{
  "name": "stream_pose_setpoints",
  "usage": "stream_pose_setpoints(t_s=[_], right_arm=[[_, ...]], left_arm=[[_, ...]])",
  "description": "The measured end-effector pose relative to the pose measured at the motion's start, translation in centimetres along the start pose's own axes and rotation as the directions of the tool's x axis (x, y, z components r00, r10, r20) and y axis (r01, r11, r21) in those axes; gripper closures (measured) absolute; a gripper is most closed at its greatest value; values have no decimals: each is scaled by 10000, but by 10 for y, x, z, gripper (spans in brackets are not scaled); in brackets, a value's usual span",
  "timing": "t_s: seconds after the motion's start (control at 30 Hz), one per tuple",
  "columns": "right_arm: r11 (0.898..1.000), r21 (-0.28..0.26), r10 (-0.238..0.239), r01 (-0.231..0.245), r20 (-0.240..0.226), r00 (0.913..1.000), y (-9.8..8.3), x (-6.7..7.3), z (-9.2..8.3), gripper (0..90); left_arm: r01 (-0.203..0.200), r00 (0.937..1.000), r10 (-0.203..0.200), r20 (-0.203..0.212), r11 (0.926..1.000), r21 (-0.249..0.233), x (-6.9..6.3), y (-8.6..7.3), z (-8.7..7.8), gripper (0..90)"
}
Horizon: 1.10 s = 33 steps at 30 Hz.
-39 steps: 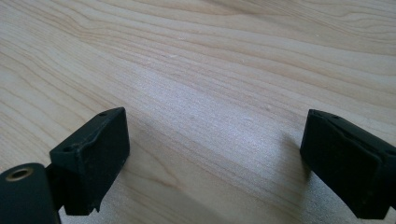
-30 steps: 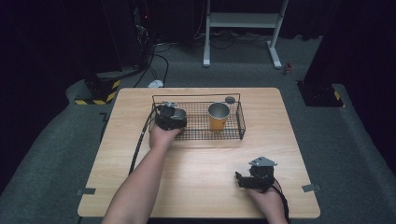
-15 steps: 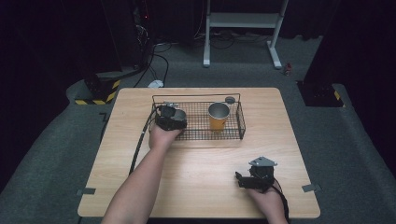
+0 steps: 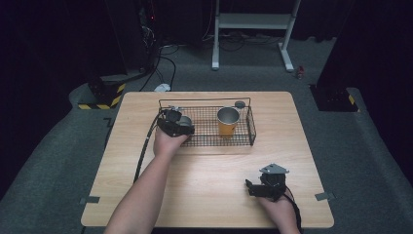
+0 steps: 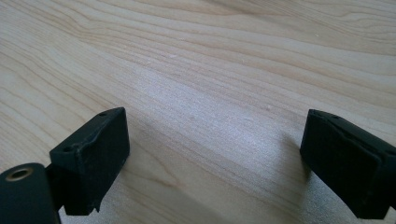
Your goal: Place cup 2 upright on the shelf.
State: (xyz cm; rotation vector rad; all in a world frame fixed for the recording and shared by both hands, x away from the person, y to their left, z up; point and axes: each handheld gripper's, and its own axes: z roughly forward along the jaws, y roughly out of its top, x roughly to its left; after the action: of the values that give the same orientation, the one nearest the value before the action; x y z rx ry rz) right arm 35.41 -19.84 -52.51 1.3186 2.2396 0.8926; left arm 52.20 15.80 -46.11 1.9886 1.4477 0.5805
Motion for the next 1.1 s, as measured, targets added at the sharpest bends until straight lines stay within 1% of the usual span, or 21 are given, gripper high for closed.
stream_pose_setpoints(t_s=[0.07,0.17,0.2,0.27,0.37,0.47,0.5,0.57,0.7,0.77,0.9,1.0,1.1], right_arm=[[10000,0,3,-3,-1,10000,0,0,0,80],[10000,3,11,-11,-4,10000,0,0,0,80],[10000,1,6,-6,-2,10000,0,0,0,80],[10000,-1,5,-5,-2,10000,0,0,0,80],[10000,10,20,-20,-3,10000,0,0,0,80],[10000,9,21,-21,-3,10000,0,0,0,80],[10000,0,6,-6,1,10000,0,0,0,80],[10000,0,5,-5,-1,10000,0,0,0,80],[10000,0,6,-6,-1,10000,0,0,0,80],[10000,-2,3,-3,2,10000,0,0,0,80],[10000,2,6,-6,1,10000,0,0,0,80],[10000,0,3,-3,2,10000,0,0,0,80],[10000,-1,2,-2,0,10000,0,0,0,80]], left_arm=[[82,10000,-82,6,9998,-189,1,1,-3,5],[114,9999,-112,61,9994,-315,2,2,-7,4],[61,10000,-60,58,9994,-332,2,3,-8,4],[14,9998,-5,223,9992,-398,2,3,-10,1],[-24,9998,35,202,9985,-539,0,3,-13,0],[26,9999,-16,132,9975,-709,0,5,-16,0],[-58,10000,63,68,9971,-759,1,5,-17,0],[11,10000,-6,57,9965,-842,1,6,-19,0],[-100,9999,104,36,9961,-881,0,8,-22,0],[-98,9999,107,89,9951,-981,-1,10,-25,0],[-218,9997,233,123,9933,-1139,-5,13,-29,0],[-214,9995,239,191,9923,-1221,-6,15,-32,0],[-384,9991,405,142,9912,-1267,-8,15,-35,6]])
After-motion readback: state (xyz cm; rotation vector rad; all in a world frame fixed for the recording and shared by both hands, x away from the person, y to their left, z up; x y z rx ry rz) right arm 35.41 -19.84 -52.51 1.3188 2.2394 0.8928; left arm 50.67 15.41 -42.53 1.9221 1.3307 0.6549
